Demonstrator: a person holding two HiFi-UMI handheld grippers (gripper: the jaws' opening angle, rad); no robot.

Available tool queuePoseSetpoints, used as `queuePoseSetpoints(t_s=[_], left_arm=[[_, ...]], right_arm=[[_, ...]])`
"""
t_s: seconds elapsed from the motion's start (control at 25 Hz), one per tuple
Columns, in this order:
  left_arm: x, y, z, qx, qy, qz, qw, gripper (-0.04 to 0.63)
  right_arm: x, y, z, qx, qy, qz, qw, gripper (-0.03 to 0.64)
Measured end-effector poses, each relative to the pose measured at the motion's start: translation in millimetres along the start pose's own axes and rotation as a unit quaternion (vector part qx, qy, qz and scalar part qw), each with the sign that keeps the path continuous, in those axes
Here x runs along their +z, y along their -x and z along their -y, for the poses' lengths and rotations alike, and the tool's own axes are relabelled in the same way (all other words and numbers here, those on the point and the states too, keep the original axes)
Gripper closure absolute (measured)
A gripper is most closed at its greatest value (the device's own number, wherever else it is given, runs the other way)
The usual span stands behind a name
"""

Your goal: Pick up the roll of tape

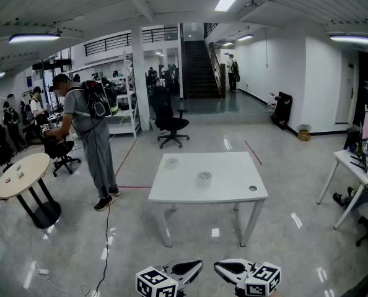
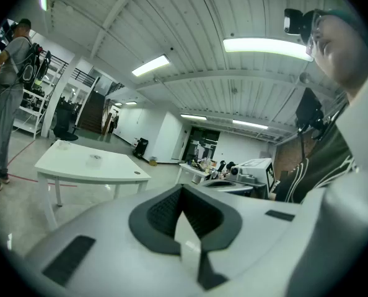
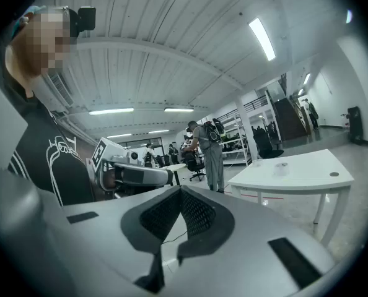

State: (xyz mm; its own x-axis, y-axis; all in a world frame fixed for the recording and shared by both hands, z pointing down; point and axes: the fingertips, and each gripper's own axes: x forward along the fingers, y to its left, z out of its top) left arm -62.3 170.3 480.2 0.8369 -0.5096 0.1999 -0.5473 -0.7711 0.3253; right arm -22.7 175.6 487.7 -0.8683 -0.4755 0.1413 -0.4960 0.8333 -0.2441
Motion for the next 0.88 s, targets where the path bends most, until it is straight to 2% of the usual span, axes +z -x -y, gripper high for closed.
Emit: queuePoseSetpoints(t_s=[0.56,0.88], left_arm=[[1,11,-10,-0.002,0.000,0.002,1.0000,0.592],[-6,-1,-29,-0.003,0.014,0.000,0.9999,0.592]], right_arm=[[7,-16,-2,-0.002,-0.018,0.010,1.000,0.604],[-8,-24,12,-0.007,-0.005,-0.016,1.000,0.603]])
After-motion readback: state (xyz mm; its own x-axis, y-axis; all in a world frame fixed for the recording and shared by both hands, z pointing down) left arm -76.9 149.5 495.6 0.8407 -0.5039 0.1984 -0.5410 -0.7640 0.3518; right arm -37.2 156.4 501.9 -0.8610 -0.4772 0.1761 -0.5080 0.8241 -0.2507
